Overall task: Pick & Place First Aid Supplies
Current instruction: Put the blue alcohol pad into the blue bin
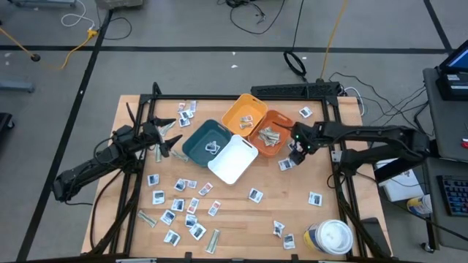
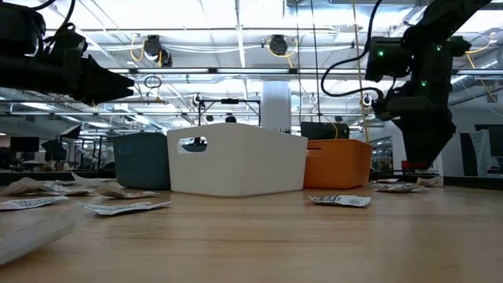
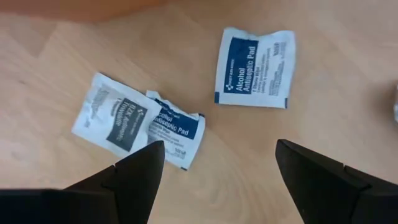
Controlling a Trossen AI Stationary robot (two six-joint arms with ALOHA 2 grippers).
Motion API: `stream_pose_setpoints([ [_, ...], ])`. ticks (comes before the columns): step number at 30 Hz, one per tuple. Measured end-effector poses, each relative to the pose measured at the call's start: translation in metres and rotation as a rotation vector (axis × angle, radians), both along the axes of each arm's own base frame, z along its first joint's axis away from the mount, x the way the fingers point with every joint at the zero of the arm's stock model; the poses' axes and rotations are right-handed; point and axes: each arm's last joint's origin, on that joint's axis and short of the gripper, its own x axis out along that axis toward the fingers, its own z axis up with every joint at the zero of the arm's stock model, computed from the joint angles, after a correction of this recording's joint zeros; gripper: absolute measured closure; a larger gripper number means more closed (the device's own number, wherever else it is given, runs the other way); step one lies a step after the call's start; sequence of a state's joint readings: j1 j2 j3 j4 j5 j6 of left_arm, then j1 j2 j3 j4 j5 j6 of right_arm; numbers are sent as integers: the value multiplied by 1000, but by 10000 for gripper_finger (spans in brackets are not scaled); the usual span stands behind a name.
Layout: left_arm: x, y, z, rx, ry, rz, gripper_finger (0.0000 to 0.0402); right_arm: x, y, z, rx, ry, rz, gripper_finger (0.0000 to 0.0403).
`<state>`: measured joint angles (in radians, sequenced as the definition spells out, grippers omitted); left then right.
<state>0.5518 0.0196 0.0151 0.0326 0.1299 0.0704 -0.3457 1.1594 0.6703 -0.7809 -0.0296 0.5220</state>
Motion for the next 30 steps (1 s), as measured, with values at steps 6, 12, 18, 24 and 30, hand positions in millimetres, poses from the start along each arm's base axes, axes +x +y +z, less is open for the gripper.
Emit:
stream_pose_setpoints([
  [6, 0, 0, 0, 0, 0, 0, 34, 6, 4, -15, 4, 32, 32, 119],
  [12, 0, 0, 0, 0, -1, 0, 34, 11, 4, -27, -24, 97, 47, 131],
  [18, 0, 0, 0, 0, 0, 0, 34, 18, 11, -36, -8, 139, 75, 138],
  [24, 0, 0, 0, 0, 0, 0, 34, 19, 15, -39, -15, 168, 27, 165],
  [30, 0, 0, 0, 1, -1, 0, 34, 18, 16, -40, 24, 160, -41, 275],
])
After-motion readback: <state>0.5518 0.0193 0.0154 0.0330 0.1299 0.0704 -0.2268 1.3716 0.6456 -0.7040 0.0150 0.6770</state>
